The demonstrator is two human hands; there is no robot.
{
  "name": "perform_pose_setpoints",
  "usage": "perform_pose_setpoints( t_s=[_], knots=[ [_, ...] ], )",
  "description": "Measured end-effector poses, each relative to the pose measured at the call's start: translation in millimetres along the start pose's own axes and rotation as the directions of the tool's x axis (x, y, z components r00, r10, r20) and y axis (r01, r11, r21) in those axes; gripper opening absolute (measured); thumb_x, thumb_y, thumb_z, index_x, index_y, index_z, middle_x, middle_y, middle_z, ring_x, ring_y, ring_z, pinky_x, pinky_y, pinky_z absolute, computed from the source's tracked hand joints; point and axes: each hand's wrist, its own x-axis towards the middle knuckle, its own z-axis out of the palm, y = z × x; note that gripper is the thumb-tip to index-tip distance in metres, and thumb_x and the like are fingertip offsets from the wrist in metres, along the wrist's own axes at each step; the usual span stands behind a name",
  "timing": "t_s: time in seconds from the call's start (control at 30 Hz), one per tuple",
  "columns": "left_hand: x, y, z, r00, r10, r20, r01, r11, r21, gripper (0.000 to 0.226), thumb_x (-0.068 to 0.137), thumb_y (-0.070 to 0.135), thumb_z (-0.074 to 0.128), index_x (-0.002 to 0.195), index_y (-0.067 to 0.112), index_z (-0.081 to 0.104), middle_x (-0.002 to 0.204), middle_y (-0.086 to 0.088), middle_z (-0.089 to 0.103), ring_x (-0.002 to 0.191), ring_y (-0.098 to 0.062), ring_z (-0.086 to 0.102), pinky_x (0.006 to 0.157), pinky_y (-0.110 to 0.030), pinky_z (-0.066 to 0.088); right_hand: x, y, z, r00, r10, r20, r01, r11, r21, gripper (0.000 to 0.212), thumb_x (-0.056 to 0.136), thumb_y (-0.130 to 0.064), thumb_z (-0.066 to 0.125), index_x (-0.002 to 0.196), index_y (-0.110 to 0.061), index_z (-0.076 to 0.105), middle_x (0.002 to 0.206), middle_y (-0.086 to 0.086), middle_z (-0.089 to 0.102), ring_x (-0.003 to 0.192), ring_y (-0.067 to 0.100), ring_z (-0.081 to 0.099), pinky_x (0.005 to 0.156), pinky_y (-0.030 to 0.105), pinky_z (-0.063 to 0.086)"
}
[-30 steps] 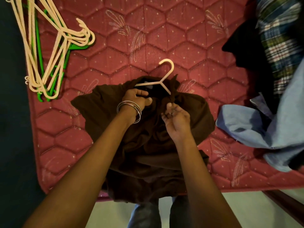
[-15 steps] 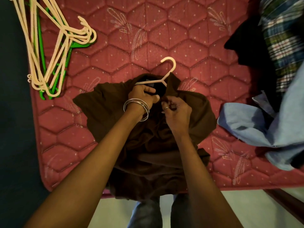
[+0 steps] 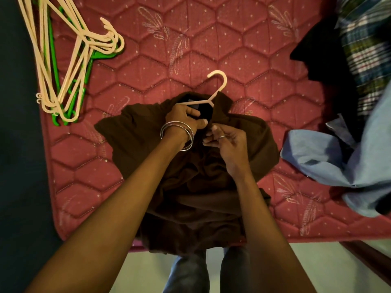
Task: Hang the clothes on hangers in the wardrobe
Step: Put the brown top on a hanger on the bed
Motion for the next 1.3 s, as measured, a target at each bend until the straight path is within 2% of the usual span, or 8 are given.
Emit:
perform_pose_setpoints(
  t_s=[0.17, 0.3, 0.53, 0.8, 0.93, 1.0, 1.1, 1.3],
  knots=[
    [2.2, 2.2, -1.0, 0.999, 0.003, 0.031, -0.006, 0.996, 0.087, 0.023, 0.07, 0.016, 0.083, 0.082, 0.015, 0.063, 0.094, -0.01, 0.068, 0.082, -0.02, 0.063, 0.074, -0.029, 0.051, 3.2, -6.8, -2.6, 0.992, 0.115, 0.051, -0.121, 0.98, 0.157, 0.012, 0.091, 0.001, 0.059, 0.097, 0.009, 0.066, 0.081, 0.019, 0.068, 0.068, 0.032, 0.069, 0.069, 0.048, 0.06],
    [5.3, 1.5, -5.0, 0.999, -0.023, 0.045, 0.014, 0.983, 0.181, 0.019, 0.074, 0.019, 0.08, 0.088, 0.011, 0.07, 0.09, -0.006, 0.067, 0.081, -0.019, 0.063, 0.07, -0.026, 0.048, 10.0, -7.4, 1.2, 0.993, 0.114, 0.036, -0.112, 0.993, -0.048, 0.008, 0.087, -0.001, 0.065, 0.092, 0.005, 0.067, 0.08, 0.02, 0.068, 0.065, 0.027, 0.07, 0.061, 0.04, 0.061],
    [2.1, 5.1, 2.4, 0.999, 0.018, 0.028, -0.024, 0.963, 0.269, 0.04, 0.072, 0.023, 0.082, 0.107, 0.011, 0.067, 0.104, -0.005, 0.064, 0.089, -0.02, 0.062, 0.076, -0.027, 0.049, 11.4, 6.1, 17.1, 0.976, -0.219, -0.017, 0.155, 0.741, -0.654, 0.008, 0.08, -0.009, 0.071, 0.084, -0.006, 0.065, 0.073, 0.006, 0.066, 0.064, 0.019, 0.063, 0.06, 0.039, 0.056],
    [4.6, -4.9, 14.3, 0.988, -0.143, -0.061, 0.151, 0.975, 0.16, 0.024, 0.08, 0.003, 0.071, 0.104, 0.007, 0.068, 0.106, -0.014, 0.066, 0.096, -0.03, 0.065, 0.084, -0.037, 0.055, -12.8, 20.2, 30.9, 0.874, -0.483, -0.061, 0.286, 0.611, -0.739, 0.012, 0.076, -0.005, 0.071, 0.088, -0.002, 0.067, 0.078, 0.009, 0.065, 0.065, 0.021, 0.06, 0.057, 0.024, 0.045],
    [4.9, -10.3, 12.9, 0.983, -0.178, -0.043, 0.18, 0.981, 0.078, 0.024, 0.081, -0.008, 0.062, 0.101, 0.005, 0.065, 0.102, -0.011, 0.062, 0.065, -0.014, 0.055, 0.048, -0.015, 0.045, -12.3, 12.9, 26.7, 0.922, -0.338, -0.187, 0.205, 0.838, -0.506, 0.009, 0.076, 0.0, 0.071, 0.084, -0.004, 0.069, 0.073, 0.003, 0.066, 0.064, 0.007, 0.059, 0.06, 0.013, 0.048],
    [3.6, -10.3, 13.9, 0.987, -0.156, -0.035, 0.158, 0.982, 0.101, 0.026, 0.077, -0.01, 0.065, 0.098, 0.007, 0.064, 0.101, -0.015, 0.063, 0.072, -0.02, 0.059, 0.058, -0.02, 0.048, -13.7, 4.5, 26.6, 0.973, -0.057, -0.224, 0.019, 0.986, -0.168, 0.008, 0.081, 0.003, 0.065, 0.081, -0.005, 0.066, 0.073, 0.003, 0.064, 0.068, 0.008, 0.063, 0.067, 0.019, 0.056],
    [2.1, -12.2, 14.3, 0.996, -0.089, 0.015, 0.084, 0.972, 0.218, 0.027, 0.077, -0.002, 0.067, 0.102, 0.008, 0.065, 0.102, -0.014, 0.066, 0.094, -0.029, 0.064, 0.082, -0.035, 0.055, -8.9, -1.4, 19.5, 0.944, 0.31, -0.111, -0.287, 0.94, 0.184, 0.019, 0.088, 0.007, 0.052, 0.075, -0.003, 0.061, 0.074, 0.009, 0.062, 0.072, 0.018, 0.064, 0.079, 0.044, 0.059],
    [2.8, -19.6, 15.9, 0.993, 0.107, -0.058, -0.082, 0.943, 0.324, 0.03, 0.081, 0.002, 0.059, 0.11, 0.01, 0.057, 0.098, -0.017, 0.067, 0.093, -0.03, 0.064, 0.083, -0.033, 0.052, 0.1, -3.4, 12.0, 0.996, 0.053, -0.078, -0.079, 0.918, -0.388, 0.004, 0.083, -0.006, 0.07, 0.079, -0.004, 0.072, 0.07, 0.007, 0.07, 0.068, 0.017, 0.07, 0.069, 0.041, 0.06]
  ],
)
